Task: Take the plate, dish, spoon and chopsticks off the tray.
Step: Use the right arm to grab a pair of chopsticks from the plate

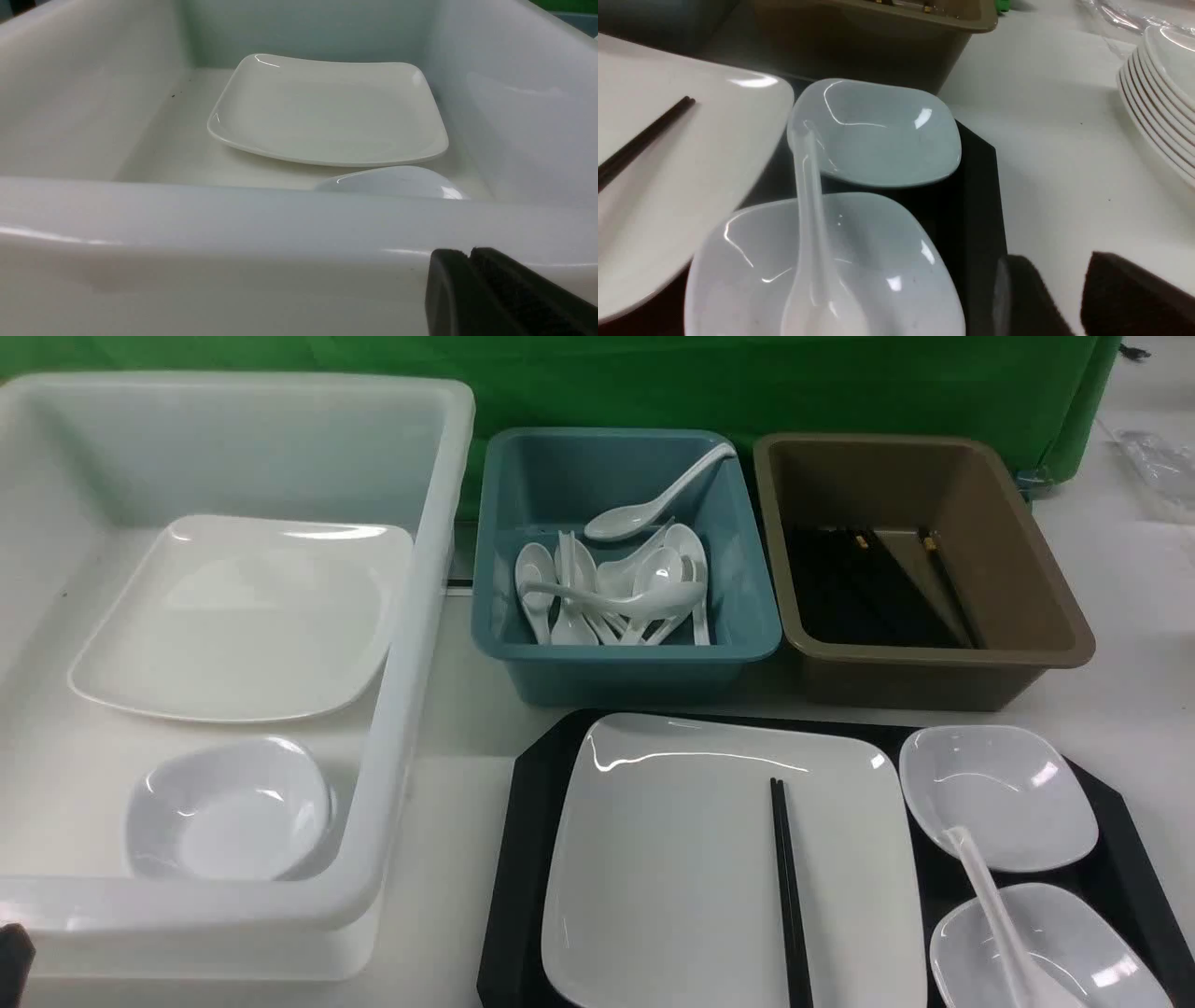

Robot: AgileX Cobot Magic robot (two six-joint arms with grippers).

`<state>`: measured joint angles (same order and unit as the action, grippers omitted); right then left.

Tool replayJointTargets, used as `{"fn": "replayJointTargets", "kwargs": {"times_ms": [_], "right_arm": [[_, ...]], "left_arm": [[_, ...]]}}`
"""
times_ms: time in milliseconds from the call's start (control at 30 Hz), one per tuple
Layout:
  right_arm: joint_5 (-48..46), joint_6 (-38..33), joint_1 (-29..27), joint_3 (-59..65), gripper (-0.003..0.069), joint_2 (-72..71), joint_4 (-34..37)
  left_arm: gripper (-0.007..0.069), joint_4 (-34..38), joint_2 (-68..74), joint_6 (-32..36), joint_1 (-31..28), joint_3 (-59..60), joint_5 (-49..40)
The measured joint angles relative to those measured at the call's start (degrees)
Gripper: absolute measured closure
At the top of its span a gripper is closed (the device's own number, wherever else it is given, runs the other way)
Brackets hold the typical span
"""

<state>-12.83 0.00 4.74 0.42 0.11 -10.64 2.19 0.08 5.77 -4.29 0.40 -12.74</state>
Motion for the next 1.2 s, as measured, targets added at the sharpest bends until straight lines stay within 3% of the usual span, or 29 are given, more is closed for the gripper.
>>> {"fn": "replayJointTargets", "kwargs": {"times_ms": [433,633,800,933,1000,1100,1200], "right_arm": [[0.0,0.0,0.0,0.0,0.0418,0.0,0.0],[0.0,0.0,0.0,0.0,0.0418,0.0,0.0],[0.4,0.0,0.0,0.0,0.0418,0.0,0.0],[1.2,0.6,0.0,0.0,0.0418,0.0,0.7],[3.5,4.3,0.0,0.0,0.0418,0.0,3.2],[9.8,13.7,0.0,0.0,0.0418,0.0,8.9],[17.5,24.7,0.0,0.0,0.0418,0.0,12.3]], "left_arm": [[0.0607,-0.5,0.0,0.3,0.0,0.0,0.7],[0.0607,17.5,0.0,-5.2,0.0,0.0,17.1],[0.0607,22.0,0.0,-10.4,0.0,0.0,29.3],[0.0607,21.0,0.0,-23.3,0.0,-0.3,39.6],[0.0607,18.2,0.1,-29.7,-0.1,-2.3,39.9],[0.0607,9.7,1.3,-36.8,-0.1,-10.5,34.9],[0.0607,0.7,4.9,-42.6,-0.1,-20.9,24.1]]}}
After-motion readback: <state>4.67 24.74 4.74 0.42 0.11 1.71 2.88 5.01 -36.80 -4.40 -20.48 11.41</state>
